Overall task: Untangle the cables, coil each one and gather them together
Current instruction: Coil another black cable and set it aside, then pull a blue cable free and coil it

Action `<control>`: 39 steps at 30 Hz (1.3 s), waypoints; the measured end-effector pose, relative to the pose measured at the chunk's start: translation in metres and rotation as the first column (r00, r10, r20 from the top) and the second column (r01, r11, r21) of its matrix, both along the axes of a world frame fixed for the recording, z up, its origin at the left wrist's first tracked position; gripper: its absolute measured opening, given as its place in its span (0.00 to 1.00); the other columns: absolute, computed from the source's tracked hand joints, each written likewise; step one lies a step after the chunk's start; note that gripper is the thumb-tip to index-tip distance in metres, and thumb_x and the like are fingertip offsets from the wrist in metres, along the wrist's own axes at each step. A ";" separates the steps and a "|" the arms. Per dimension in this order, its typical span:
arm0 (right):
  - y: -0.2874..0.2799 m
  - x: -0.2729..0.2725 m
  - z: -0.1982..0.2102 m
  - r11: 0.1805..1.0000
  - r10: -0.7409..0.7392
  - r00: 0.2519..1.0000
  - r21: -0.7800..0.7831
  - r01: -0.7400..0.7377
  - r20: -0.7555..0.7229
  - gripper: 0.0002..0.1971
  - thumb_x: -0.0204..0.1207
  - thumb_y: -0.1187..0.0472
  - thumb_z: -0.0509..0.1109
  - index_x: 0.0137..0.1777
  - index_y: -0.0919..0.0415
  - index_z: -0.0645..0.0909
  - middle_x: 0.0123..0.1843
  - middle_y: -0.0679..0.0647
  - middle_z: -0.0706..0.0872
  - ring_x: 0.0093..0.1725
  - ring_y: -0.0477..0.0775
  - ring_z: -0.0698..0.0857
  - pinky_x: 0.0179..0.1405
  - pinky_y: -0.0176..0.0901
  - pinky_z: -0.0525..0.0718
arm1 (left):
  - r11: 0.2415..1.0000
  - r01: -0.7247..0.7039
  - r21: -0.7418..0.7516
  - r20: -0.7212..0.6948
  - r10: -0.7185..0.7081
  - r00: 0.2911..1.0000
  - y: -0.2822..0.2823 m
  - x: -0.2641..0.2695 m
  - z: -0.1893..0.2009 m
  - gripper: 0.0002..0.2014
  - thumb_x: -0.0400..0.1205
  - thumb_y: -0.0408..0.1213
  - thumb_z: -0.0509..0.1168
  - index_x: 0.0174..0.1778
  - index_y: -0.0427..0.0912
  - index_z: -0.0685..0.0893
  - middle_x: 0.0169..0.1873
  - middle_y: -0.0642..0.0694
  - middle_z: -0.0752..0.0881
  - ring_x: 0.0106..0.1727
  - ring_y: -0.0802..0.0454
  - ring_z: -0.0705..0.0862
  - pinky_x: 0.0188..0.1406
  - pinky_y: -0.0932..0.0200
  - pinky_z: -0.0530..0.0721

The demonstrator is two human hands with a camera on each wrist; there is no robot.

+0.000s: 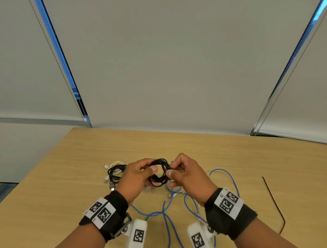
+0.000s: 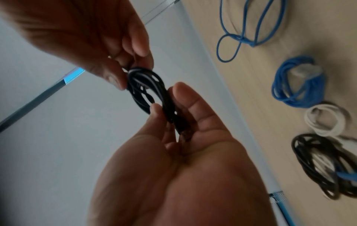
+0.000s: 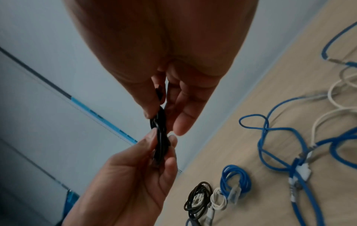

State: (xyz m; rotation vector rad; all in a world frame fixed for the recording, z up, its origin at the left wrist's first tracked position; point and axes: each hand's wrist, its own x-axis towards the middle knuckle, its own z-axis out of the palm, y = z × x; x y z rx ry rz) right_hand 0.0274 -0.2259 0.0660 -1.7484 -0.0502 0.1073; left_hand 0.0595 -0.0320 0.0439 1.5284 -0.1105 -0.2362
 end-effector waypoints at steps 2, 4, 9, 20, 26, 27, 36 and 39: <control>0.001 0.005 -0.001 0.996 0.084 0.994 0.033 -0.082 -0.069 0.05 0.81 0.67 0.72 0.53 0.64 0.79 0.53 0.68 0.87 0.43 0.53 0.91 0.46 0.53 0.91 | 0.996 -0.082 0.019 -0.004 0.082 0.997 0.014 0.009 -0.005 0.11 0.85 0.29 0.68 0.56 0.46 0.93 0.47 0.39 0.93 0.45 0.43 0.93 0.42 0.50 0.91; -0.001 0.007 -0.006 0.984 0.174 0.973 -0.015 -0.178 -0.150 0.05 0.82 0.65 0.71 0.55 0.64 0.81 0.55 0.68 0.88 0.44 0.51 0.91 0.45 0.48 0.89 | 0.972 -0.221 0.080 -0.025 0.223 0.974 0.034 0.024 -0.014 0.10 0.86 0.30 0.68 0.54 0.46 0.93 0.47 0.37 0.92 0.43 0.44 0.92 0.39 0.51 0.91; -0.018 0.001 -0.041 0.901 0.247 0.925 -0.282 -0.329 -0.290 0.04 0.82 0.60 0.69 0.46 0.54 0.84 0.40 0.45 0.88 0.41 0.47 0.88 0.42 0.46 0.85 | 0.865 -0.422 0.272 -0.127 0.467 0.875 0.092 0.059 -0.038 0.09 0.85 0.34 0.70 0.58 0.36 0.89 0.48 0.38 0.93 0.42 0.45 0.89 0.40 0.54 0.86; -0.004 -0.009 -0.086 0.799 0.257 0.908 -0.456 -0.393 -0.333 0.20 0.82 0.57 0.69 0.74 0.50 0.79 0.56 0.40 0.86 0.52 0.35 0.85 0.53 0.27 0.79 | 0.332 -0.103 0.937 0.139 -0.084 0.987 0.094 0.022 -0.063 0.15 0.82 0.39 0.70 0.61 0.62 0.90 0.78 0.47 0.73 0.79 0.40 0.69 0.74 0.44 0.75; 0.021 -0.011 -0.075 0.760 0.341 0.913 -0.507 -0.408 -0.223 0.22 0.81 0.50 0.72 0.75 0.46 0.78 0.66 0.41 0.84 0.61 0.41 0.84 0.67 0.42 0.81 | 0.560 -0.077 0.825 0.248 -0.236 0.940 0.063 0.010 -0.033 0.07 0.86 0.44 0.66 0.54 0.55 0.90 0.49 0.52 0.85 0.54 0.49 0.84 0.58 0.47 0.81; 0.025 -0.010 -0.070 0.773 0.353 0.919 -0.497 -0.393 -0.178 0.18 0.80 0.50 0.72 0.70 0.45 0.82 0.63 0.42 0.85 0.58 0.40 0.85 0.65 0.43 0.82 | 0.611 -0.073 0.788 0.276 -0.245 0.929 0.057 0.007 -0.028 0.07 0.86 0.43 0.67 0.54 0.54 0.90 0.47 0.52 0.85 0.52 0.50 0.84 0.57 0.47 0.82; 0.029 -0.003 -0.028 0.910 0.361 0.930 -0.188 -0.369 -0.077 0.12 0.77 0.54 0.74 0.59 0.52 0.83 0.58 0.51 0.91 0.55 0.55 0.89 0.62 0.51 0.84 | 0.898 -0.204 0.391 0.362 0.054 0.931 0.039 -0.001 0.012 0.05 0.84 0.40 0.71 0.43 0.54 0.89 0.30 0.60 0.85 0.31 0.62 0.79 0.35 0.53 0.82; 0.033 -0.003 -0.034 0.805 0.443 0.890 -0.387 -0.449 -0.108 0.09 0.78 0.53 0.74 0.57 0.47 0.85 0.55 0.44 0.91 0.56 0.46 0.88 0.63 0.45 0.84 | 0.946 -0.209 0.246 0.378 0.106 0.920 0.027 -0.005 0.038 0.05 0.84 0.40 0.71 0.44 0.52 0.89 0.31 0.51 0.83 0.30 0.56 0.77 0.32 0.48 0.84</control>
